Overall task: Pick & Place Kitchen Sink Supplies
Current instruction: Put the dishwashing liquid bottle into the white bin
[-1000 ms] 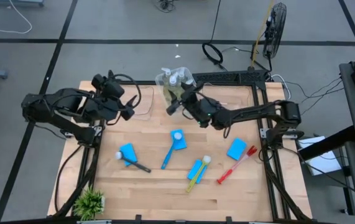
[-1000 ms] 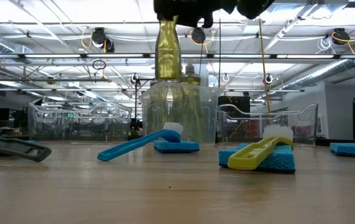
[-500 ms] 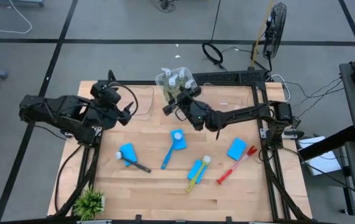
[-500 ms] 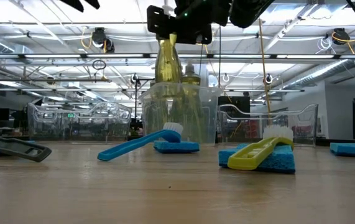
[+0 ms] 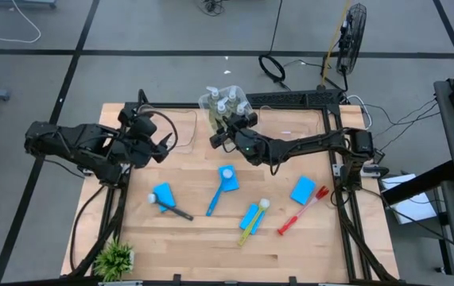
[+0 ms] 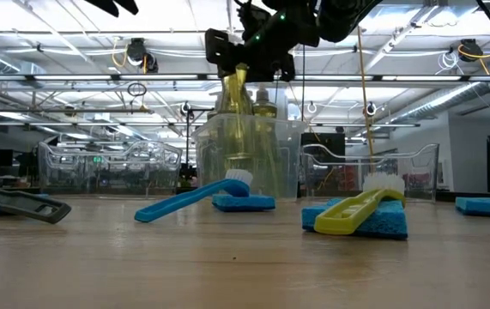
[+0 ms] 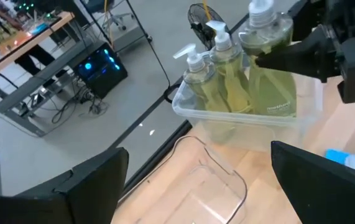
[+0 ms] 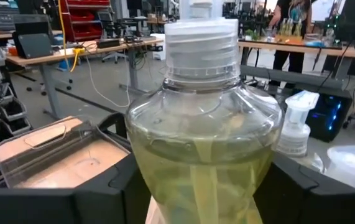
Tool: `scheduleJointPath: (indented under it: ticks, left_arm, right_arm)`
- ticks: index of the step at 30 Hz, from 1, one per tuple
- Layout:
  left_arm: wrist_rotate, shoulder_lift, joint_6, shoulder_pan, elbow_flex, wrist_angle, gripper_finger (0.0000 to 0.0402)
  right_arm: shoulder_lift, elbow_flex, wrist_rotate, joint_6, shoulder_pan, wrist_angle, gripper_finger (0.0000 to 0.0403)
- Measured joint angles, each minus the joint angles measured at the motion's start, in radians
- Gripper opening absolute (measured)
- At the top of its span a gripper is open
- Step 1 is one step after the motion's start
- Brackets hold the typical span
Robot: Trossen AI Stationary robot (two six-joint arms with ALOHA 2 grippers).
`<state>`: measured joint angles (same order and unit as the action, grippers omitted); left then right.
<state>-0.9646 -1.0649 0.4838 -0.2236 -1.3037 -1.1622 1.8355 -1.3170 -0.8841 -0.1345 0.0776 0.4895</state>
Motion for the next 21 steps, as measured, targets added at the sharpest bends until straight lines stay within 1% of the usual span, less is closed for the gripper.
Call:
scheduleJointPath:
  ticks: [6, 10, 15, 19, 21]
  left_arm:
    - [0.002, 0.0, -0.019, -0.015, 0.0, 0.001, 0.0392]
    - [0.003, 0.0, -0.038, -0.023, 0.0, 0.001, 0.0392]
    - [0.003, 0.0, -0.038, -0.026, 0.0, 0.001, 0.0392]
    - [0.003, 0.0, -0.038, -0.026, 0.0, 0.001, 0.0392]
    - [0.003, 0.0, -0.038, -0.026, 0.0, 0.001, 0.0392]
  right_arm:
    - [0.0, 0.0, 0.0, -0.04, 0.0, -0.043, 0.0252]
    - [0.0, 0.0, 0.0, -0.04, 0.0, -0.037, 0.027]
    - [0.0, 0.0, 0.002, -0.038, 0.0, -0.048, 0.028]
    - [0.0, 0.0, 0.052, -0.037, 0.0, -0.079, 0.0283]
    - [0.0, 0.0, 0.058, -0.037, 0.0, -0.092, 0.0283]
